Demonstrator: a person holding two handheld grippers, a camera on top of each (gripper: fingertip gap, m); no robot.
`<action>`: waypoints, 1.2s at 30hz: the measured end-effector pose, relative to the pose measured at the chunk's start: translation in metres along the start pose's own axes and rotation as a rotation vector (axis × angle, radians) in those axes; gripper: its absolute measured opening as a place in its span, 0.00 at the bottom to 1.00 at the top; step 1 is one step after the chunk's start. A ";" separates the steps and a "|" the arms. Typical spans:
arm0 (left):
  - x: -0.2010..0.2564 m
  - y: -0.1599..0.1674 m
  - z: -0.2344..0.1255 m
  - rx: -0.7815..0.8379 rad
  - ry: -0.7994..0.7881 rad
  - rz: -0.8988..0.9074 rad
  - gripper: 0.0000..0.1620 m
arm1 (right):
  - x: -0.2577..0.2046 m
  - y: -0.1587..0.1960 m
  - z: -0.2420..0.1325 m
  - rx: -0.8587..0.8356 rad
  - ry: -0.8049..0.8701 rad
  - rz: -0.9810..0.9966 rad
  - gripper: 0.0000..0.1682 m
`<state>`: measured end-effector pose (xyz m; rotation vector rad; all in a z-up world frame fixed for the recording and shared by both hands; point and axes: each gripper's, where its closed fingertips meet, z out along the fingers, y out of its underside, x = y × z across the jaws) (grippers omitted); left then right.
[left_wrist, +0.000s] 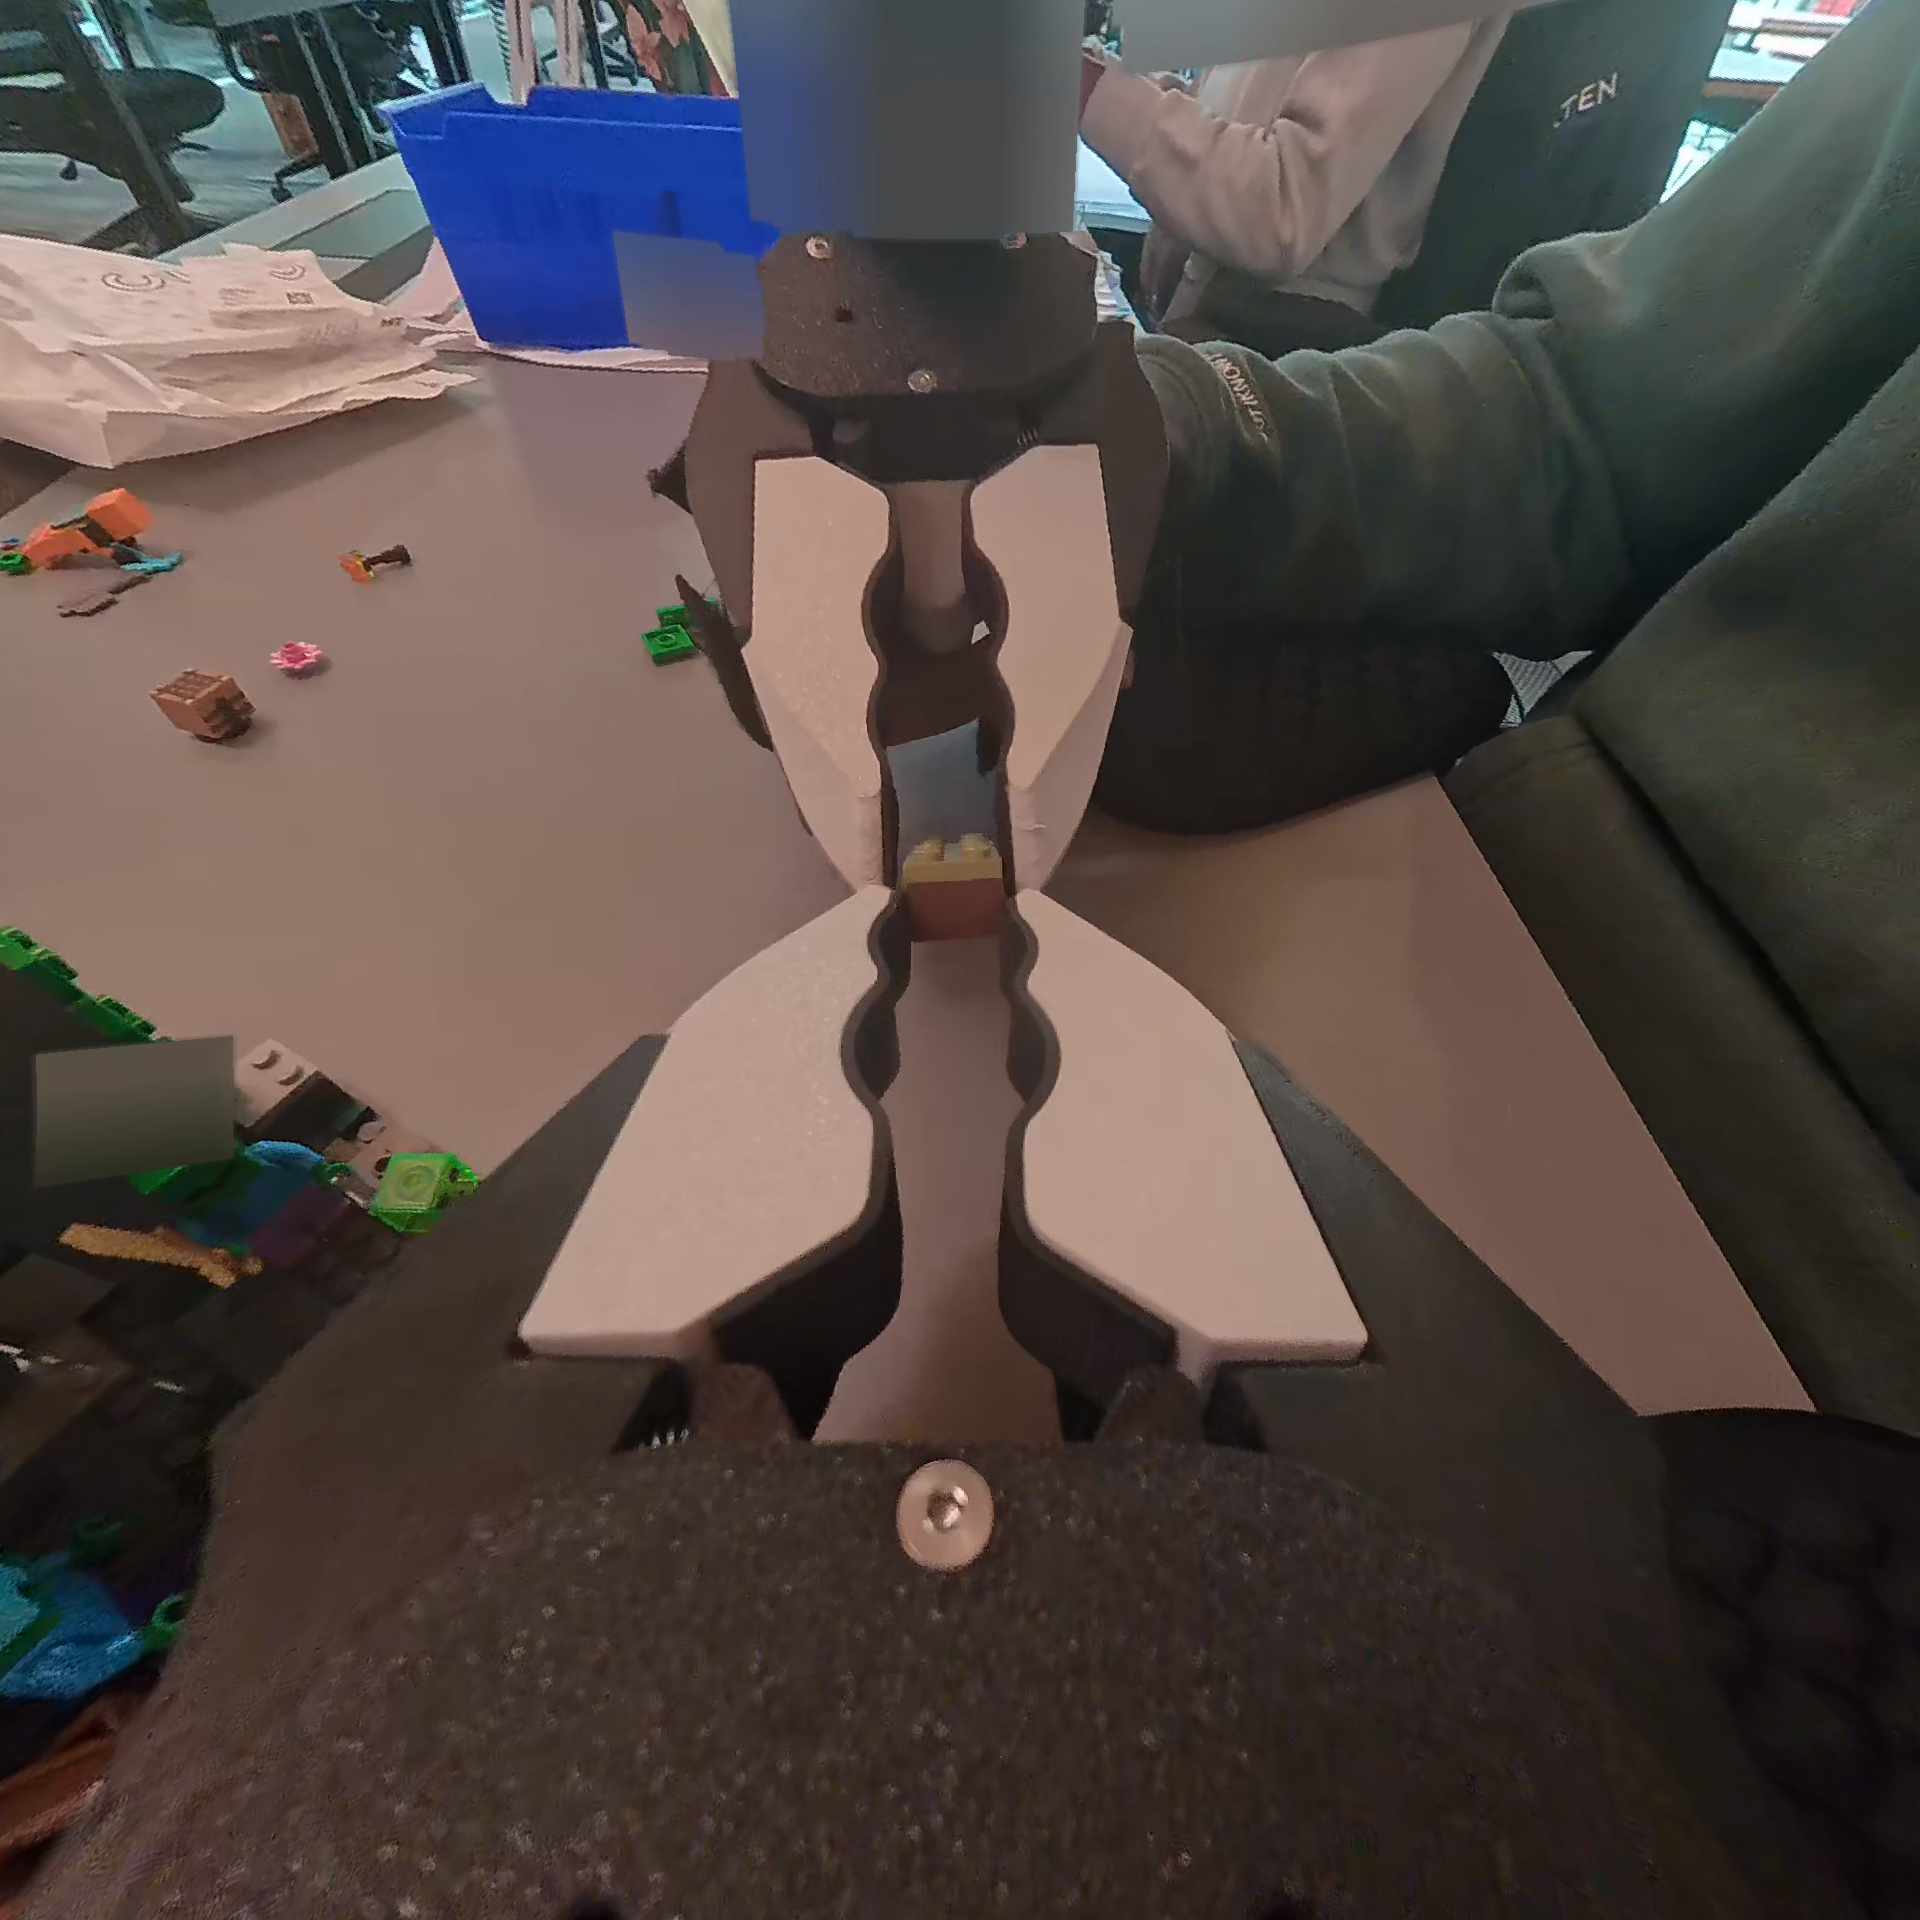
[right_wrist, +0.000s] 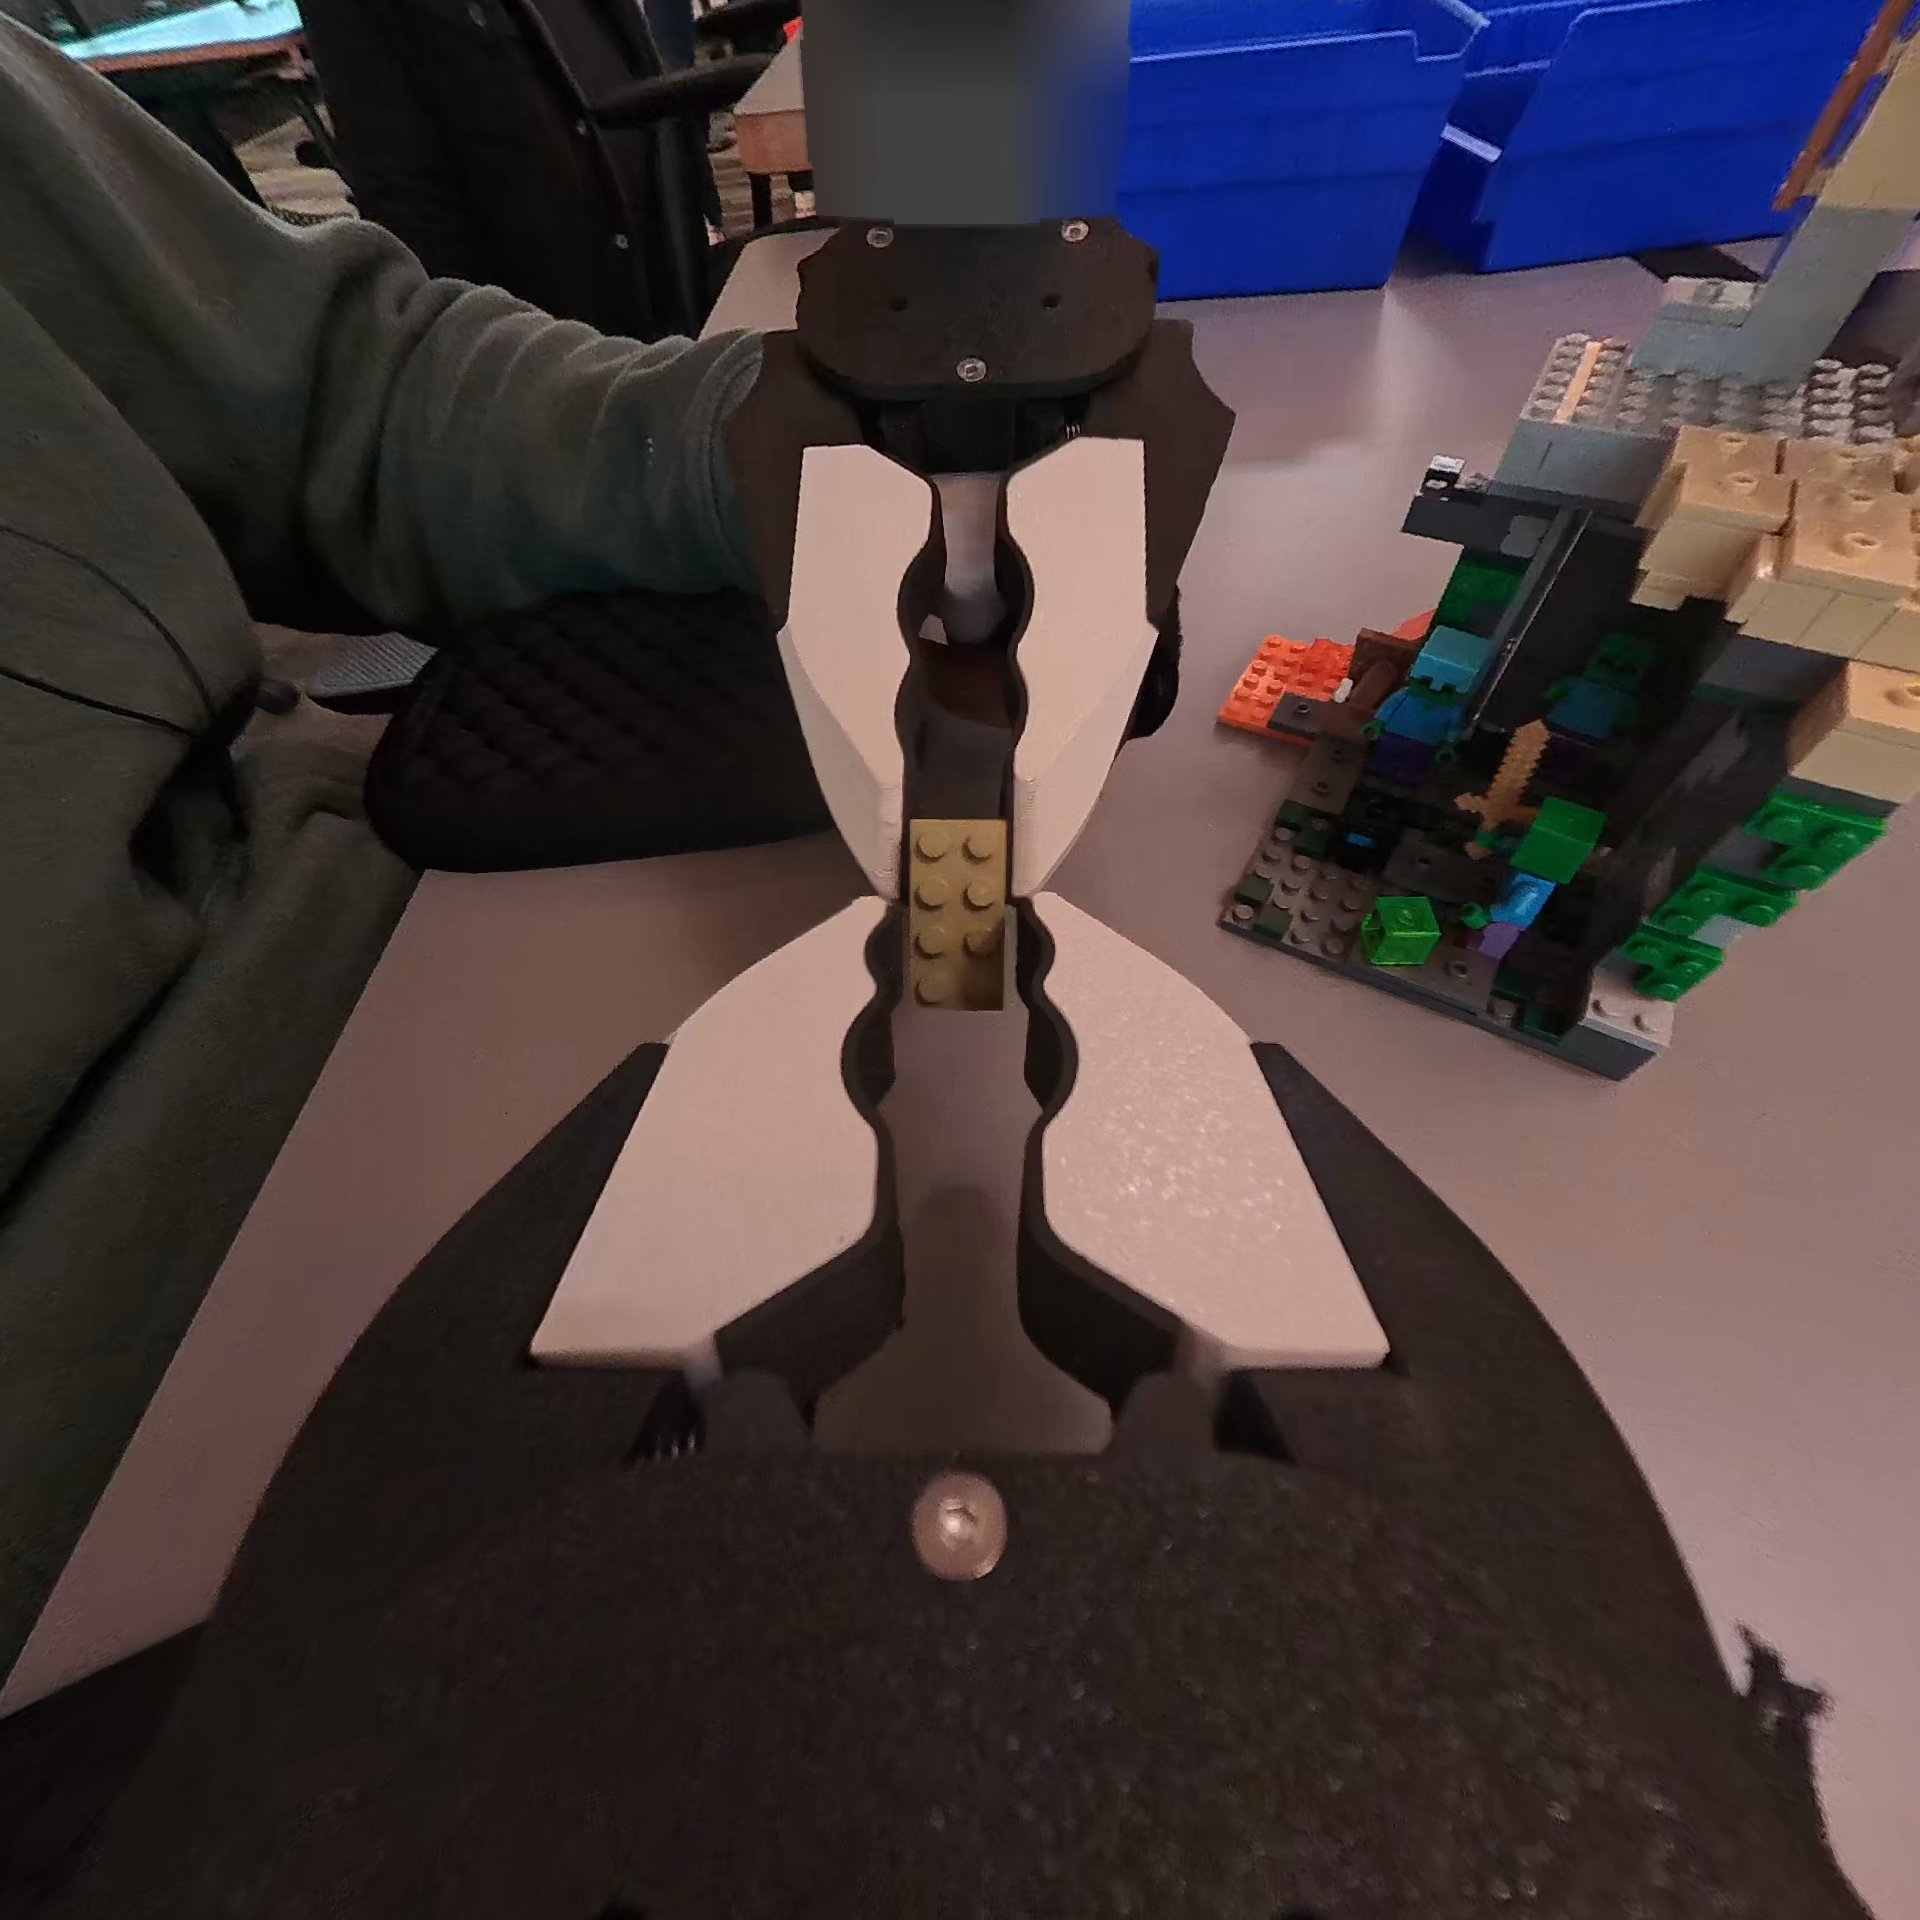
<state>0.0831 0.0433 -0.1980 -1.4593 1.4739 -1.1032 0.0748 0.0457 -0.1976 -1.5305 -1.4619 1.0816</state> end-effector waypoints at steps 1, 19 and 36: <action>0.001 0.000 0.000 -0.002 0.006 0.004 0.10 | -0.001 0.000 0.000 0.003 -0.010 0.009 0.12; -0.037 0.001 -0.007 -0.003 -0.196 -0.180 0.10 | 0.037 -0.005 -0.003 -0.160 0.427 -0.275 0.10; -0.015 0.007 0.009 -0.086 -0.190 0.104 0.11 | 0.012 0.009 -0.006 -0.102 0.108 -0.050 0.10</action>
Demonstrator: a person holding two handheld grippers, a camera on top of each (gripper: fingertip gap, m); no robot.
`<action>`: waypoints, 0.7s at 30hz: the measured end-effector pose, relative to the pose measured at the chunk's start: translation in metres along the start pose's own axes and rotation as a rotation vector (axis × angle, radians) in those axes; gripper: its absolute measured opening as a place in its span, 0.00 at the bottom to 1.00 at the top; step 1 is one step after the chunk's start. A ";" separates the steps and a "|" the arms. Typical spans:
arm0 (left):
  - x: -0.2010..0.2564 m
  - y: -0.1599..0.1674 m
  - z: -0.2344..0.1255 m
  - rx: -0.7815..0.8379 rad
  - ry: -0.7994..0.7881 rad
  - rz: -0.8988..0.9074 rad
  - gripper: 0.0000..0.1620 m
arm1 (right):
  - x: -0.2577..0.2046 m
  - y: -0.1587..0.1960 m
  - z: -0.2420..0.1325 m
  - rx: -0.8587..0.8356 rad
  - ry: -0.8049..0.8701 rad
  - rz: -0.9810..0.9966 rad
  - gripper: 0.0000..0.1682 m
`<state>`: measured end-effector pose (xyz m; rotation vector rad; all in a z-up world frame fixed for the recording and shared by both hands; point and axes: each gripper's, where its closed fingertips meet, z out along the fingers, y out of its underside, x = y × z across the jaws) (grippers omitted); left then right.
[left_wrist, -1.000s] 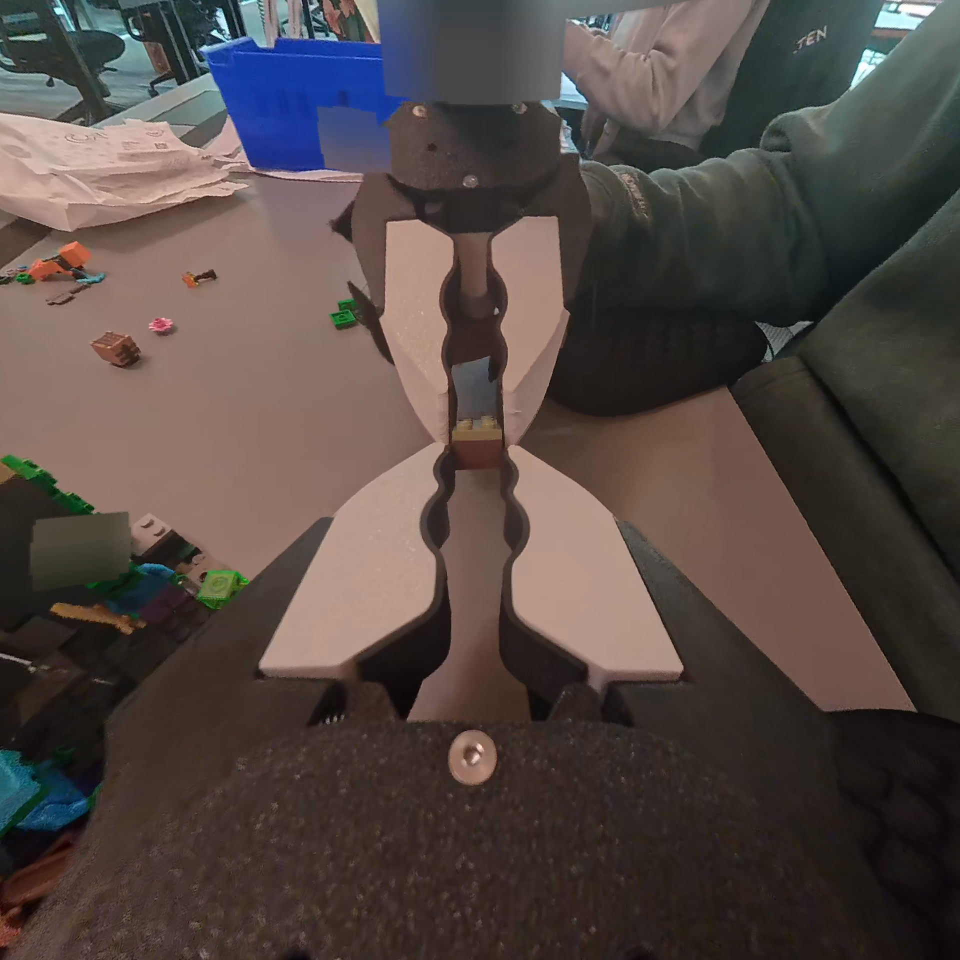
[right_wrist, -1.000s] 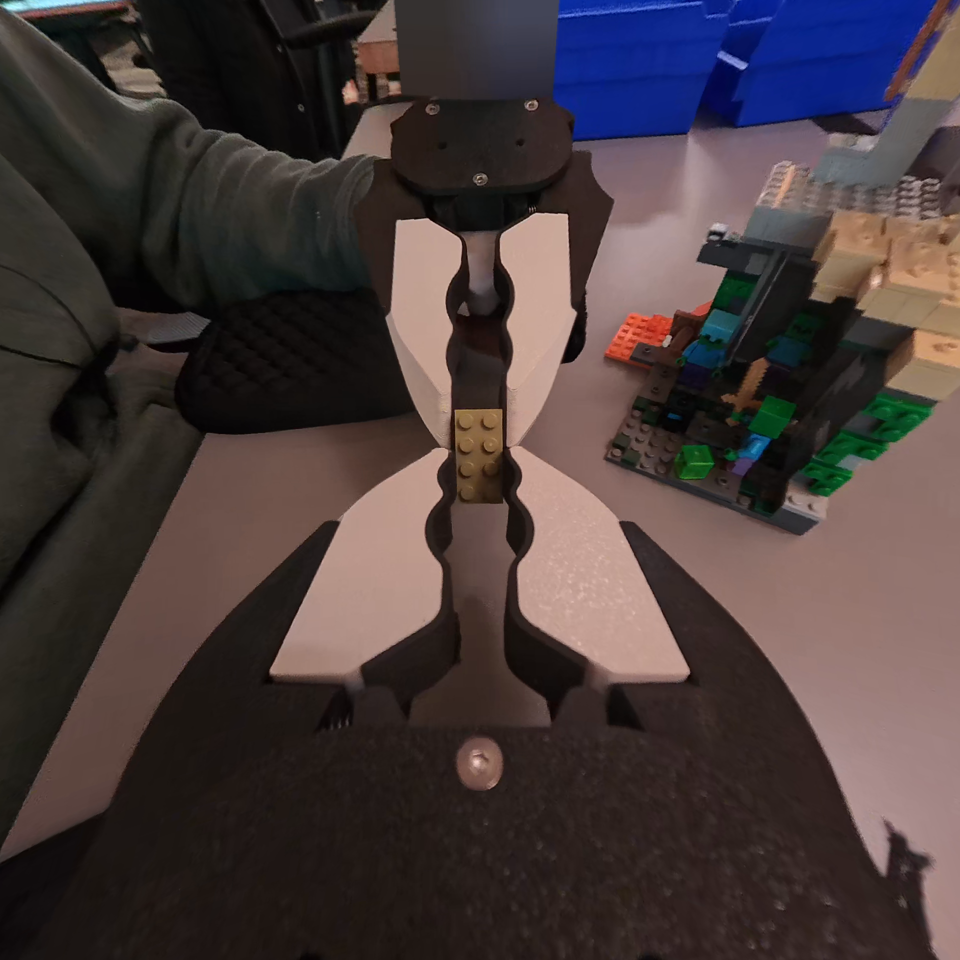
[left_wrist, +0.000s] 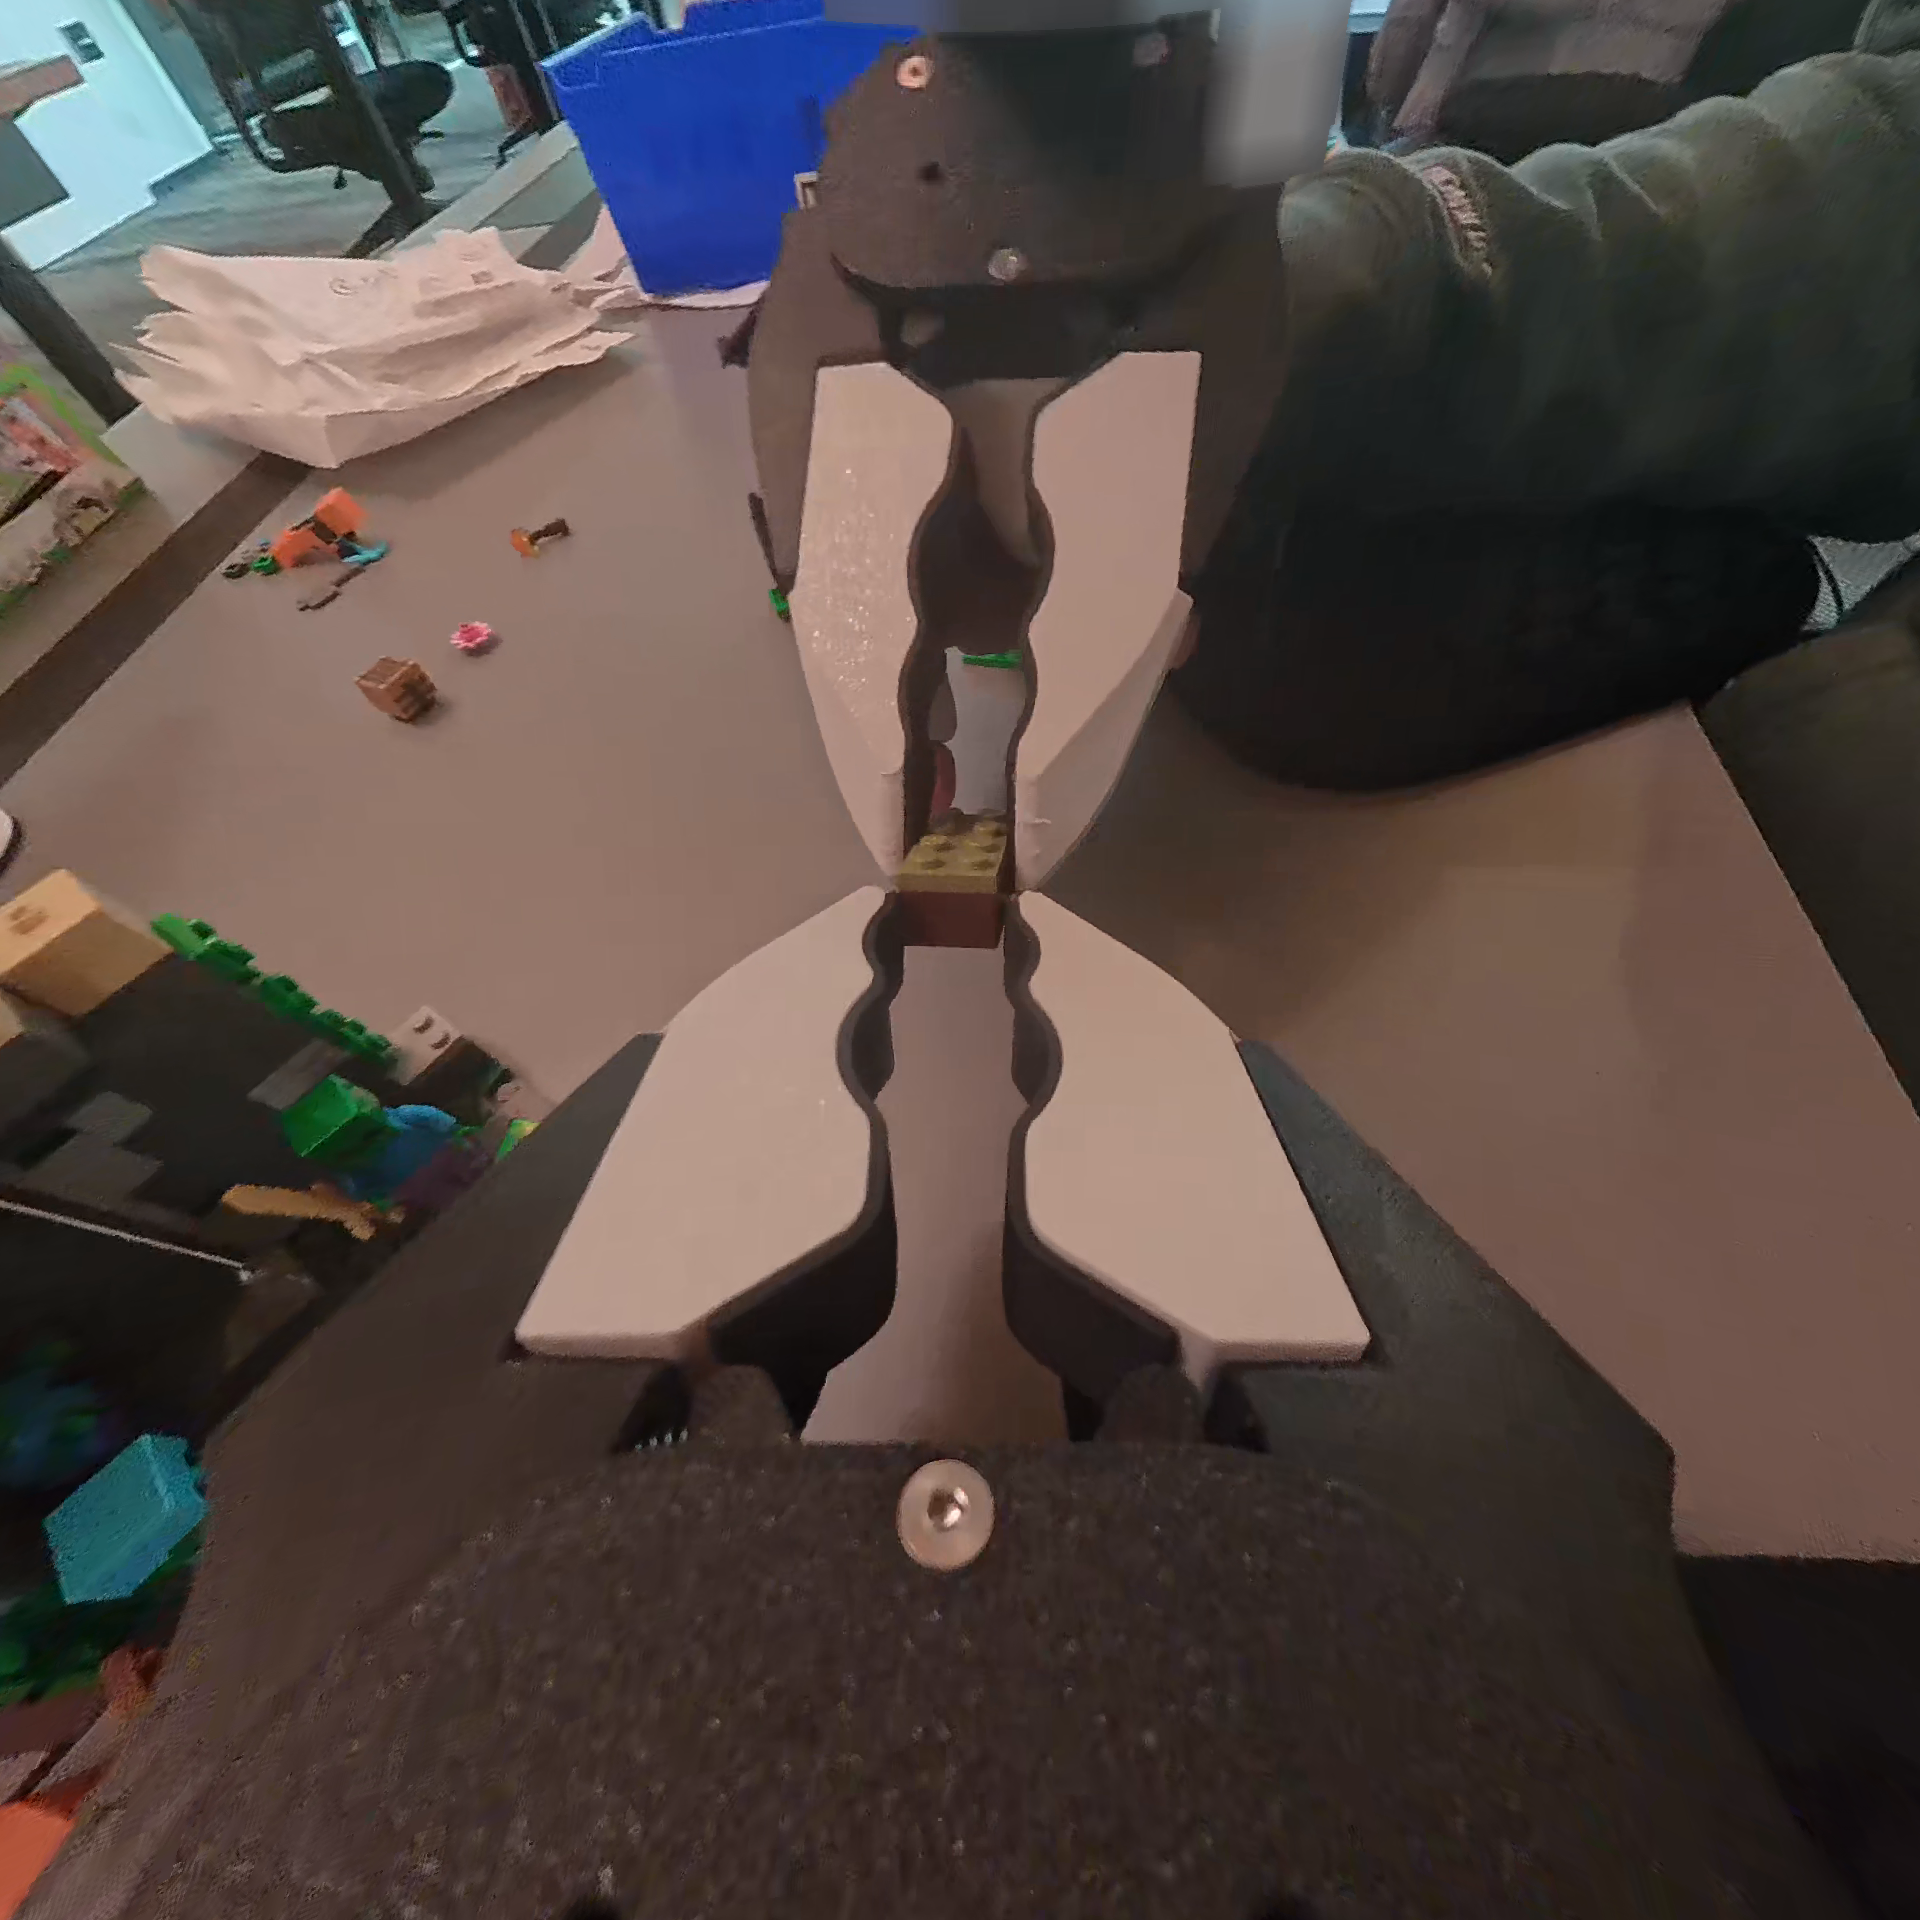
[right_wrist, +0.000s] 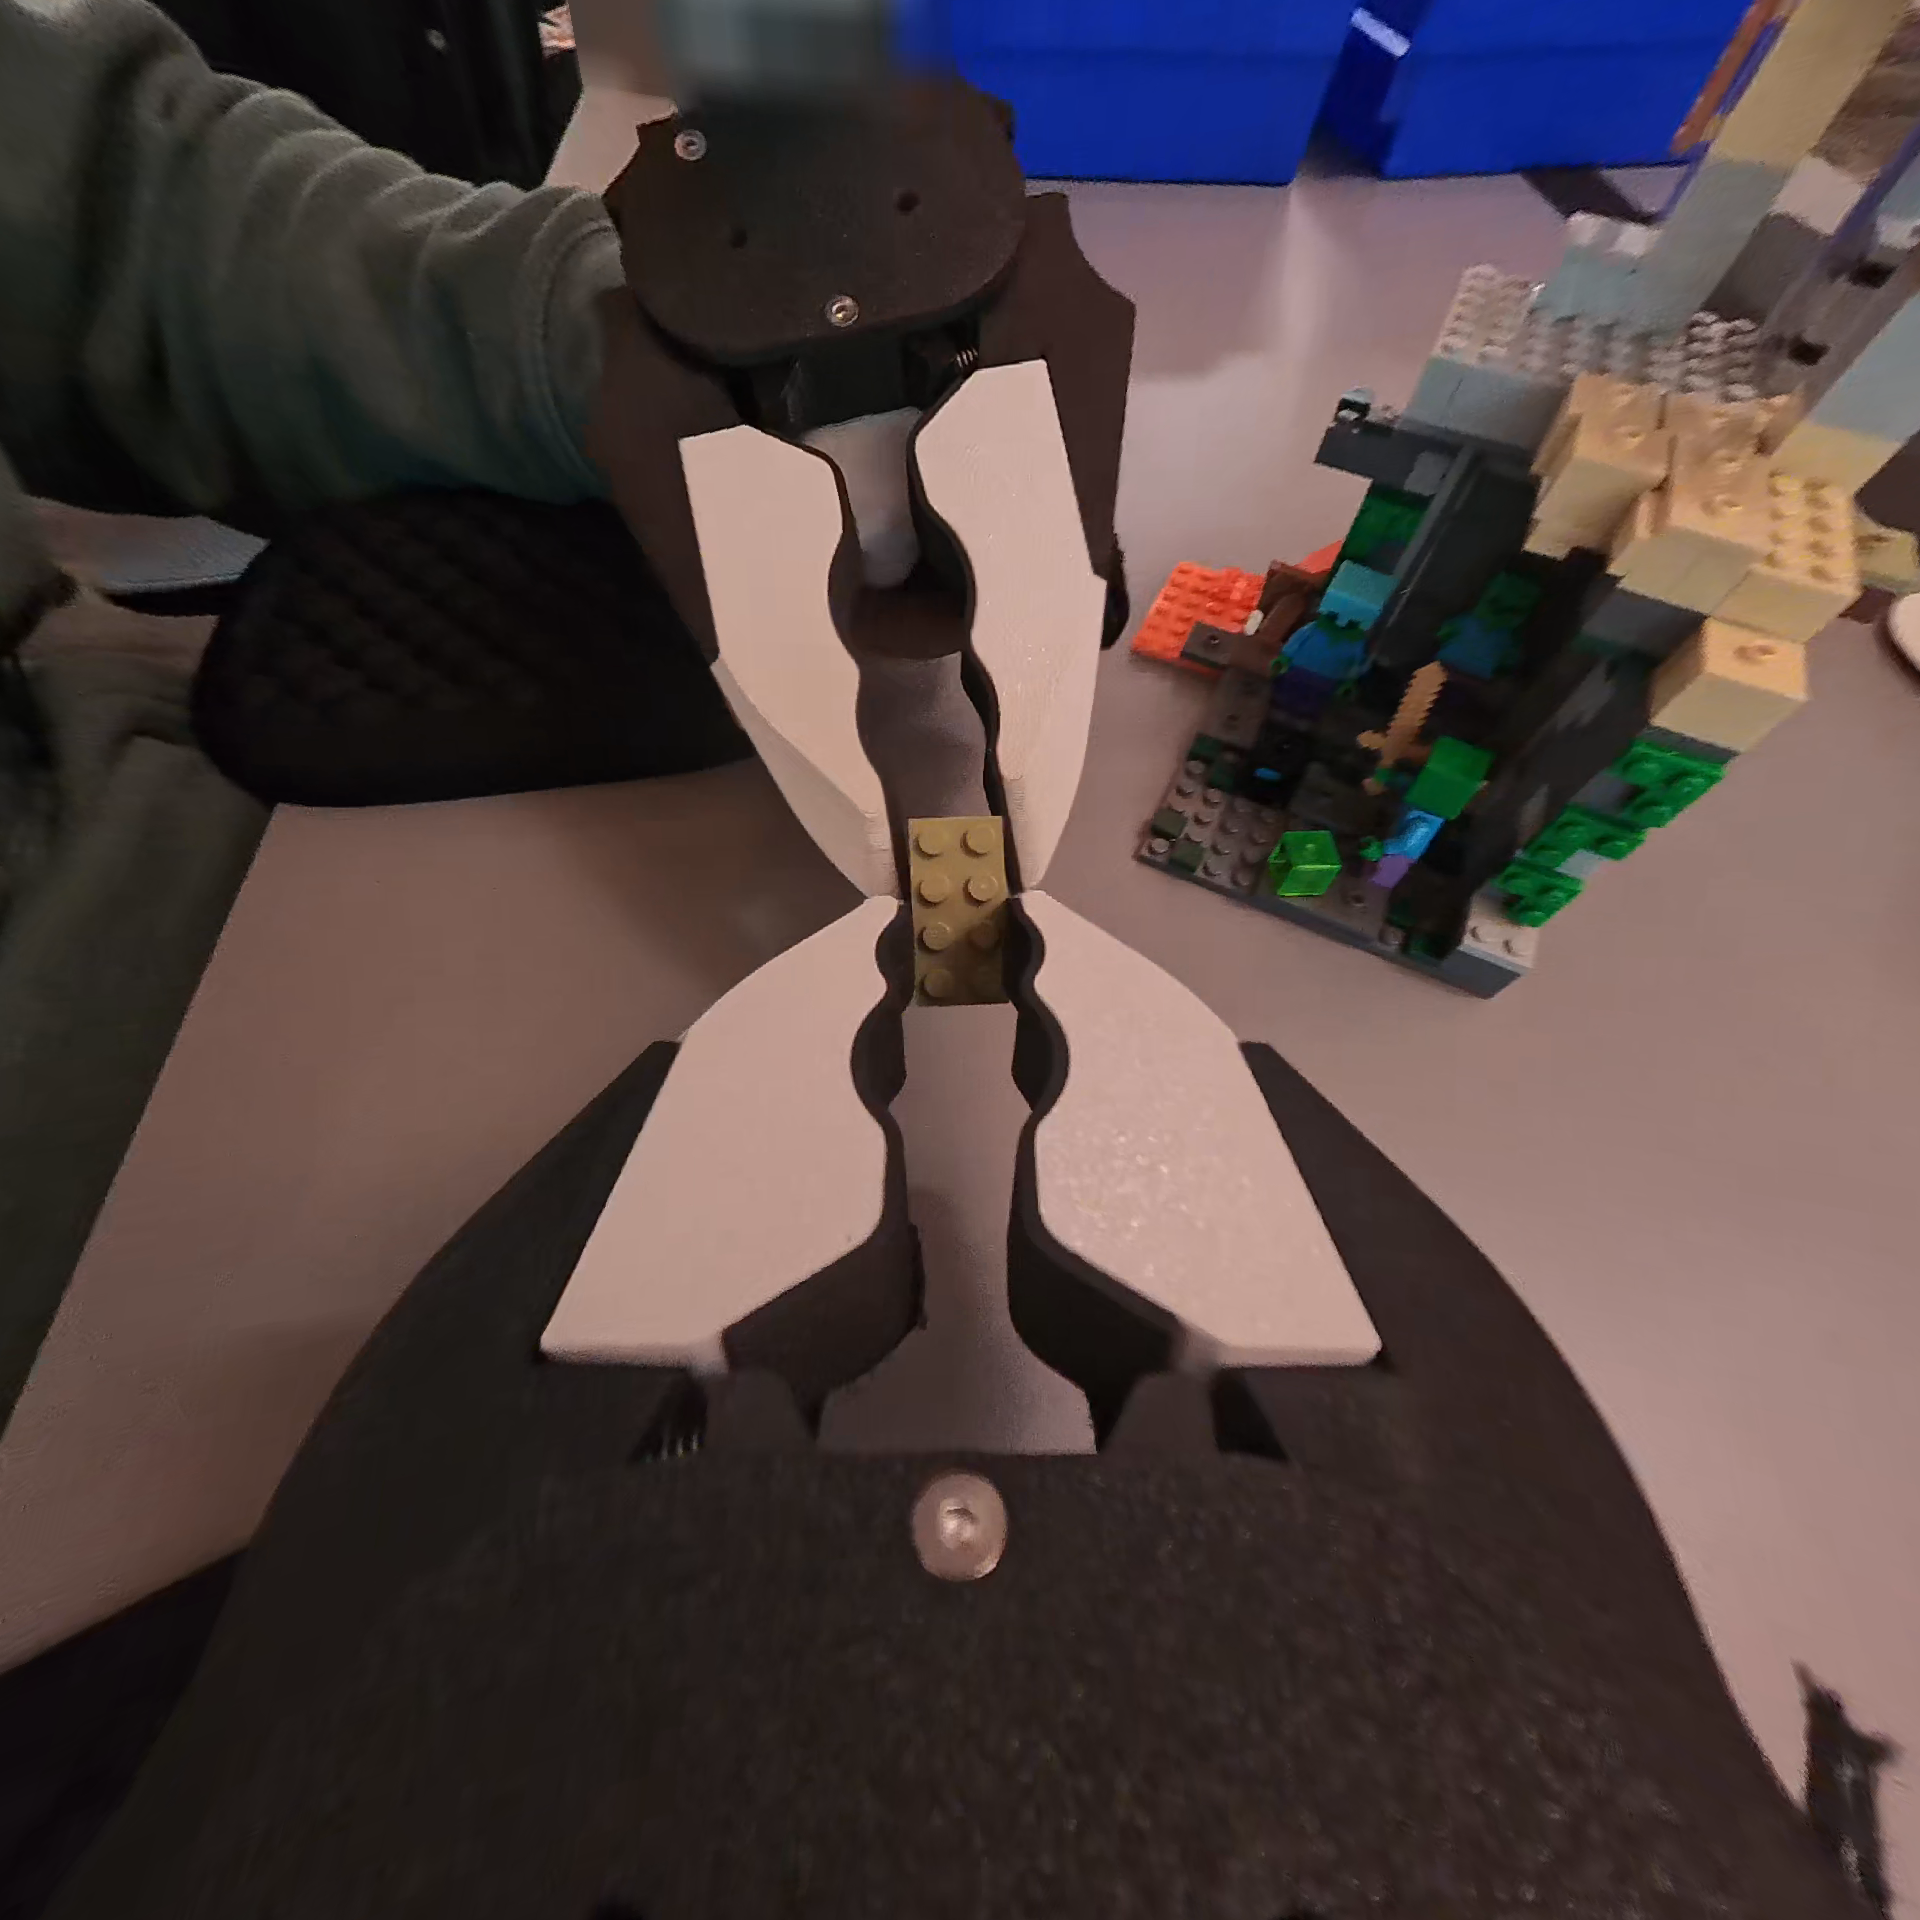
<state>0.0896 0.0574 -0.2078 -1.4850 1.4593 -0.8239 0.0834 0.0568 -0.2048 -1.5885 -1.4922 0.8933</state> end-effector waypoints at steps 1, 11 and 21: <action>0.003 0.001 0.000 -0.004 0.013 0.005 0.11 | -0.003 0.001 0.000 -0.004 -0.018 0.002 0.10; 0.009 0.015 0.004 -0.111 0.047 0.026 0.10 | -0.009 0.012 0.006 -0.040 -0.084 0.053 0.12; -0.007 0.016 0.001 -0.106 -0.002 -0.117 0.11 | 0.010 0.007 0.010 -0.122 0.150 -0.115 0.09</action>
